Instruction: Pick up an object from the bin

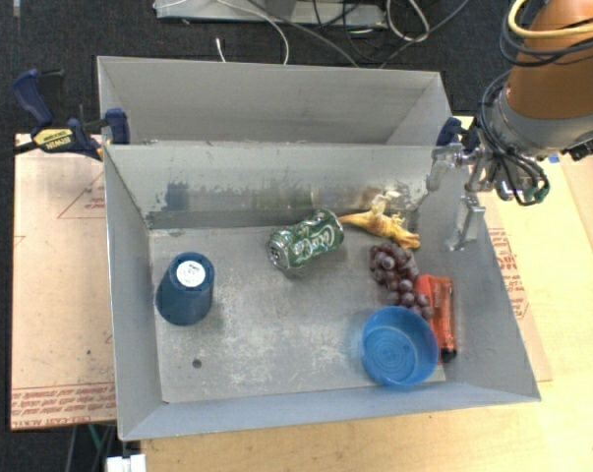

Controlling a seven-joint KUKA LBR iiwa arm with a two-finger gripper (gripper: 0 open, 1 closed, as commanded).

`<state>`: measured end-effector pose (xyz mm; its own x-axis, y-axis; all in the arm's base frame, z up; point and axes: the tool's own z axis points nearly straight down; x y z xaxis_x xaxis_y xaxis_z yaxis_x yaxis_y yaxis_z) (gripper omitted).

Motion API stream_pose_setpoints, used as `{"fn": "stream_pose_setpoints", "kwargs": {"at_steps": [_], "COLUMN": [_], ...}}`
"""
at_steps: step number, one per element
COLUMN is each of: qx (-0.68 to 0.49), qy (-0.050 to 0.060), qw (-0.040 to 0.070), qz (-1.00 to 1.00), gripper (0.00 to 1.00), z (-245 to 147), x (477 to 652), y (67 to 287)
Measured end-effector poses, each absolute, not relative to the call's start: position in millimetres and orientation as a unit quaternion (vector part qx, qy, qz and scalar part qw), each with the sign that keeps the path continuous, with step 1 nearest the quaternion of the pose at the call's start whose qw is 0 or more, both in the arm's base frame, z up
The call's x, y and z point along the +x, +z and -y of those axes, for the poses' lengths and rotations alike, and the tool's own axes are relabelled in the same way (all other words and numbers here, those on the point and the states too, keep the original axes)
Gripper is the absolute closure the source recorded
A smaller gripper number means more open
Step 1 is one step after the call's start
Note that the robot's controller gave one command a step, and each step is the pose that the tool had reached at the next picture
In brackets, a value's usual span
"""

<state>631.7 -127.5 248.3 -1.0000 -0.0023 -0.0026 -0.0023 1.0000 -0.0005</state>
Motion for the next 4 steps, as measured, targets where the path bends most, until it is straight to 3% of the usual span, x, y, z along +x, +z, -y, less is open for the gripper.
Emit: {"fn": "stream_pose_setpoints", "kwargs": {"at_steps": [1, 2, 3, 4], "qx": [0.000, 0.025, -0.042, 0.107], "qy": [0.000, 0.001, 0.000, 0.001], "qw": [0.002, 0.002, 0.000, 0.008], "qz": [-1.000, -1.000, -0.999, -0.994], "gripper": [0.00, 0.00, 0.00, 0.00], "z": [127, 94, 100, 84], "x": [631.6, 616.6, 532.5, 602.0], "y": [248, 237, 199, 188]}}
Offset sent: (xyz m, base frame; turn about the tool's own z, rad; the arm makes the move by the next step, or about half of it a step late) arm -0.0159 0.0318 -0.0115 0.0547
